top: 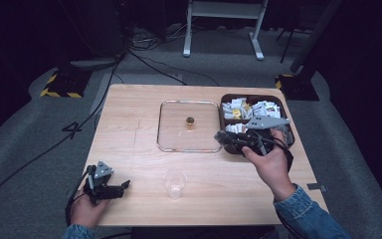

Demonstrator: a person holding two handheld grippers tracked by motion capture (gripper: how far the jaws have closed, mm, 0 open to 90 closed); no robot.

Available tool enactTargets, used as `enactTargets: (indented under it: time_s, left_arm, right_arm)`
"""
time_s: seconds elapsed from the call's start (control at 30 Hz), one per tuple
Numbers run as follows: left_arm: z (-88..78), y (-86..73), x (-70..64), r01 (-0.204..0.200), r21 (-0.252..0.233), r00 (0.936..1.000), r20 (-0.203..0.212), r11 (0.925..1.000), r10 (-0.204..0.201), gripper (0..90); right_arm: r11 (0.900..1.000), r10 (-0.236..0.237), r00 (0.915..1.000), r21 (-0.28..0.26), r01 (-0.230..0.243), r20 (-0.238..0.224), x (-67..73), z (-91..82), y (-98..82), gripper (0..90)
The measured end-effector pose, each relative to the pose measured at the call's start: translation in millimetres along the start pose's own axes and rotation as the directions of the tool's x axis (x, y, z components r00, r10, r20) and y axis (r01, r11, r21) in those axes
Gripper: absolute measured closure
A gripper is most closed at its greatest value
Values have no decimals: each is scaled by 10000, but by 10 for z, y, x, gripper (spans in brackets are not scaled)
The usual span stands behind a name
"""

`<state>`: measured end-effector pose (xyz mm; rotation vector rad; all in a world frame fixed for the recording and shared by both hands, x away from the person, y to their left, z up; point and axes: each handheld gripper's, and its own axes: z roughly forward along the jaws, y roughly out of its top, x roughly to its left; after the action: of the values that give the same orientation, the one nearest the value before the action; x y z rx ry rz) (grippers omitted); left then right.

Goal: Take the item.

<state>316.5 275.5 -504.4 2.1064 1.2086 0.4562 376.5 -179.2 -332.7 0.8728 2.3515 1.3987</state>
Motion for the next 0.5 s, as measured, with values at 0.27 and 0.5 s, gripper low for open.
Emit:
enactTargets:
  time_s: [0.27,0.5]
  left_arm:
    - [3,1,-3,60,-19,10000,16,10000,-60,156]
    - [8,5,0,22,-26,10000,10,10000,-22,156]
  right_arm:
    - [9997,-233,9988,75,237,-423,228,130,29,795]
    - [9986,-469,9959,191,485,-771,400,267,25,795]
